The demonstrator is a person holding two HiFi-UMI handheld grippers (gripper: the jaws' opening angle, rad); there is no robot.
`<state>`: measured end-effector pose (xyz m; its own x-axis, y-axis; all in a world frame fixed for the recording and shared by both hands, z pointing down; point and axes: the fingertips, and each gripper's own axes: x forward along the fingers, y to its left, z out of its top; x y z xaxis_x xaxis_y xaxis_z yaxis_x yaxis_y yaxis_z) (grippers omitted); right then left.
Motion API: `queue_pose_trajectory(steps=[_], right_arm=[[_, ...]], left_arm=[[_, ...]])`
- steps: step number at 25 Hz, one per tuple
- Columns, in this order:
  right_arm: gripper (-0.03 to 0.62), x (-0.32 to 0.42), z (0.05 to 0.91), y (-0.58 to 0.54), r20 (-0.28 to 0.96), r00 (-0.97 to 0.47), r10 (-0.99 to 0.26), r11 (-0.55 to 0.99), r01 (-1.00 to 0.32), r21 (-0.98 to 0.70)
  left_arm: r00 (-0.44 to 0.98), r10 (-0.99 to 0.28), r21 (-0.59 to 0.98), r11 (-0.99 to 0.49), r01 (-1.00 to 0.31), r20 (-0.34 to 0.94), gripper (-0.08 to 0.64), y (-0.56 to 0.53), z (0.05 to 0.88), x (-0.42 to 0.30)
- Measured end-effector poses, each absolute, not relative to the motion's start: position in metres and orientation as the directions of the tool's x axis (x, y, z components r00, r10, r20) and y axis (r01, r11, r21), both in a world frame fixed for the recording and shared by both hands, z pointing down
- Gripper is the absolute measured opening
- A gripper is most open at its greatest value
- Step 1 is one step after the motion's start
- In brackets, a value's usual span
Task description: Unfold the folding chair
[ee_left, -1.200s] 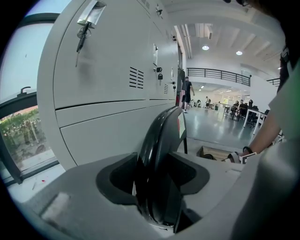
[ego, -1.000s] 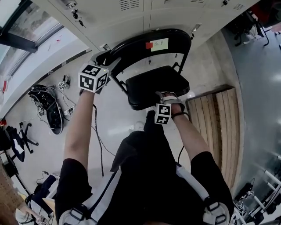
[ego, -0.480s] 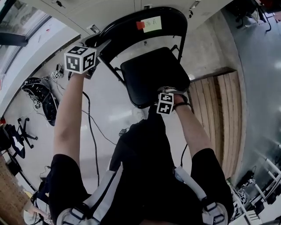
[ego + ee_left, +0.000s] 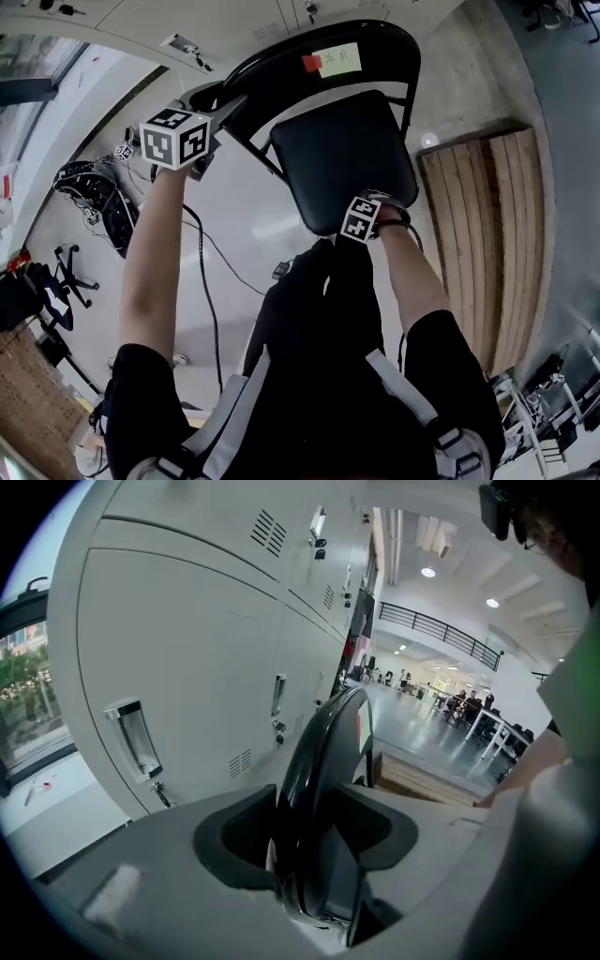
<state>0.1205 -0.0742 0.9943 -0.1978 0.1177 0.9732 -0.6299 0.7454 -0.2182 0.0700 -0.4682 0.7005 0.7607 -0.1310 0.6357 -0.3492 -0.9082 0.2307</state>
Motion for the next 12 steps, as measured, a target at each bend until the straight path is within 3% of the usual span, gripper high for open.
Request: queue_pose_trajectory(steps=[4,12], right_arm=[[0.097,0.126,1.019,-0.066,0.986,-0.149,0.073,0.74,-0.655,-0.154],[0.087,0.123,1.051,-0.05,0.986,-0.126,0.113,0.712,-0.682,-0.169]], left_arm=[[0.769,-0.127,0.239,-0.908,-0.344,0.627,0.196,-0.467,0.702,0.07],[0.78,-0.139,0.238,-0.907,-0.347,0.61,0.201,-0.472,0.705,0.071]])
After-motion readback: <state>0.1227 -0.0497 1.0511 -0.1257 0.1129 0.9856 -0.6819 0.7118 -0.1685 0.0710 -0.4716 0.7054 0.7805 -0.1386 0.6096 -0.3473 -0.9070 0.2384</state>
